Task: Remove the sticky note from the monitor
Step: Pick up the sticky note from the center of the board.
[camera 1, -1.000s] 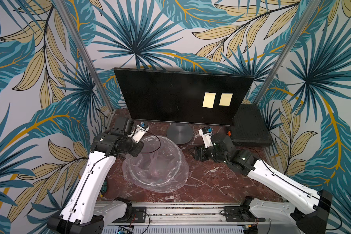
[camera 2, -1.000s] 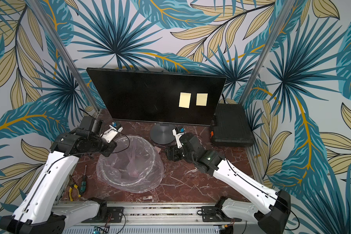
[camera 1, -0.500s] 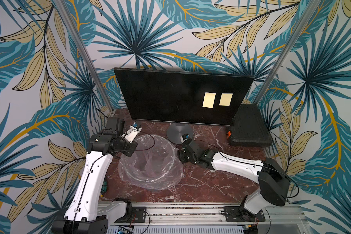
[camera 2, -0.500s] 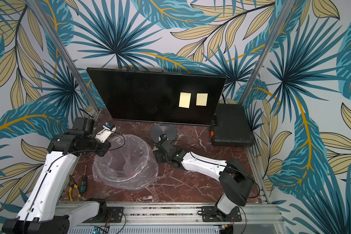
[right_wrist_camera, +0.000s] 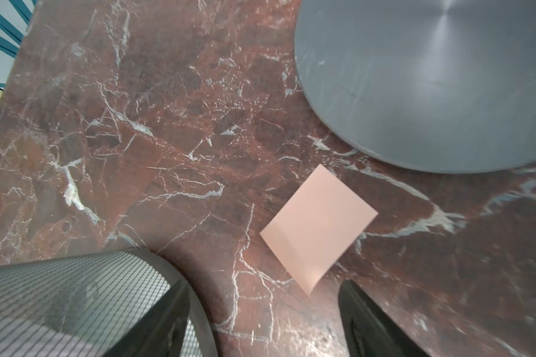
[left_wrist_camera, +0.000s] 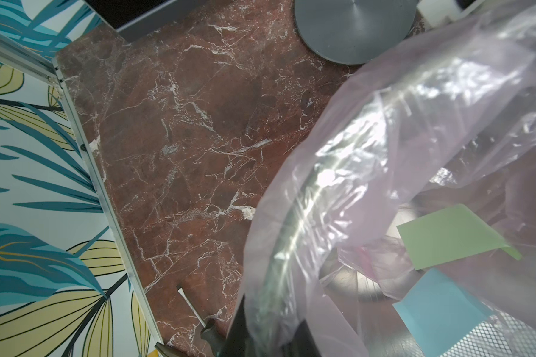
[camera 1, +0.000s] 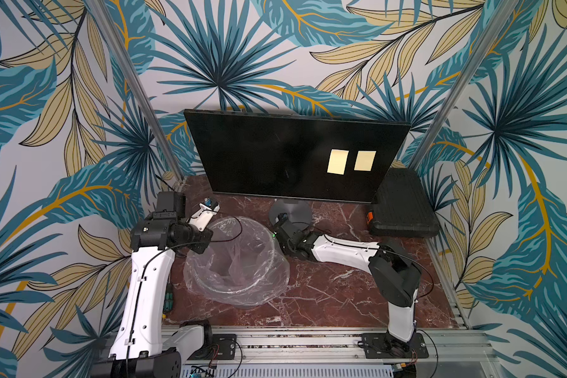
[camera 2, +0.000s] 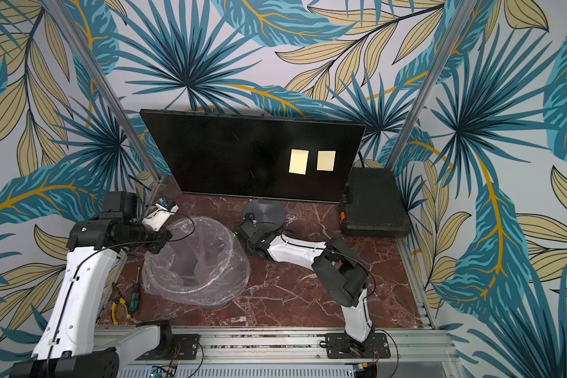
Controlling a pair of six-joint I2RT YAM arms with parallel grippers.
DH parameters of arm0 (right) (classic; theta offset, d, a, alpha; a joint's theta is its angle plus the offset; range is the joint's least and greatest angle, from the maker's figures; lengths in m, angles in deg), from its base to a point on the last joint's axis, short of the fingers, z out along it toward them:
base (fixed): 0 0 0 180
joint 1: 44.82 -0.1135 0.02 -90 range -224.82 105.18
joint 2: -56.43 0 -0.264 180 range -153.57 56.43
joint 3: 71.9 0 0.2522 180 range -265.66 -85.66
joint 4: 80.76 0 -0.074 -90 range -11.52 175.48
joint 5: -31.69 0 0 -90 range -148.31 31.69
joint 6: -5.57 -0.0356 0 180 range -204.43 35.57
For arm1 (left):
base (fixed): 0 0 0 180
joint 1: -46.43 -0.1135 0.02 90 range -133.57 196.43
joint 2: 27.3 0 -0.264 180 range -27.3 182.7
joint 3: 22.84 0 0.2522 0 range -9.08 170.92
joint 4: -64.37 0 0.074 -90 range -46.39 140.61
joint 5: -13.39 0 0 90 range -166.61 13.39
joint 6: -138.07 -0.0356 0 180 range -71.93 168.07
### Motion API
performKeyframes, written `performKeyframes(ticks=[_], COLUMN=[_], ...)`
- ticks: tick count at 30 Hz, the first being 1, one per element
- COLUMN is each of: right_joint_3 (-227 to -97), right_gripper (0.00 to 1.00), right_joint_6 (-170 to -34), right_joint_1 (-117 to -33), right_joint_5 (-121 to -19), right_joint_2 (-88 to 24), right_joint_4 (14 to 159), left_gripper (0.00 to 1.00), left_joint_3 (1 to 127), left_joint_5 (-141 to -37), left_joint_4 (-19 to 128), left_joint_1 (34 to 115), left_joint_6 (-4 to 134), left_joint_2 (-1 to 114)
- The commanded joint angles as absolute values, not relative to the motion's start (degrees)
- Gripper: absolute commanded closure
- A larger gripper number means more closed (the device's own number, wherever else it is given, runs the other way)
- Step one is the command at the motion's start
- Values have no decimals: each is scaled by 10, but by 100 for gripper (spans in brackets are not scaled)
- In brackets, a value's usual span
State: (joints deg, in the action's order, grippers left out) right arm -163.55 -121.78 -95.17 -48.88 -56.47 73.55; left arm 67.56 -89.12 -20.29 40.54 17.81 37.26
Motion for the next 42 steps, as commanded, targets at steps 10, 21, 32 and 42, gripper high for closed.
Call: performKeyframes(ticks=[10,21,32,42], right_joint_3=[-1707,-1755,-1734,-1676], right_gripper=[20,23,54,81], right_joint_6=[-1197,-1170,-1176,-1186], right_joint_1=[-954,-953,-945,-935], right_joint_5=[-507,-491,-468,-452], right_joint_2=[-640,-684,-678,-634], right_joint_4=[639,597,596,621], left_gripper=[100,100,100,100], left_joint_3=[655,666,669,674], left_joint_5=[-839,-853,-858,-865], left_joint_4=[-211,-220,-223,-225], left_joint_1=[392,393,393,393], left_joint_6=[130,137,142,148], left_joint_2=[380,383,385,386])
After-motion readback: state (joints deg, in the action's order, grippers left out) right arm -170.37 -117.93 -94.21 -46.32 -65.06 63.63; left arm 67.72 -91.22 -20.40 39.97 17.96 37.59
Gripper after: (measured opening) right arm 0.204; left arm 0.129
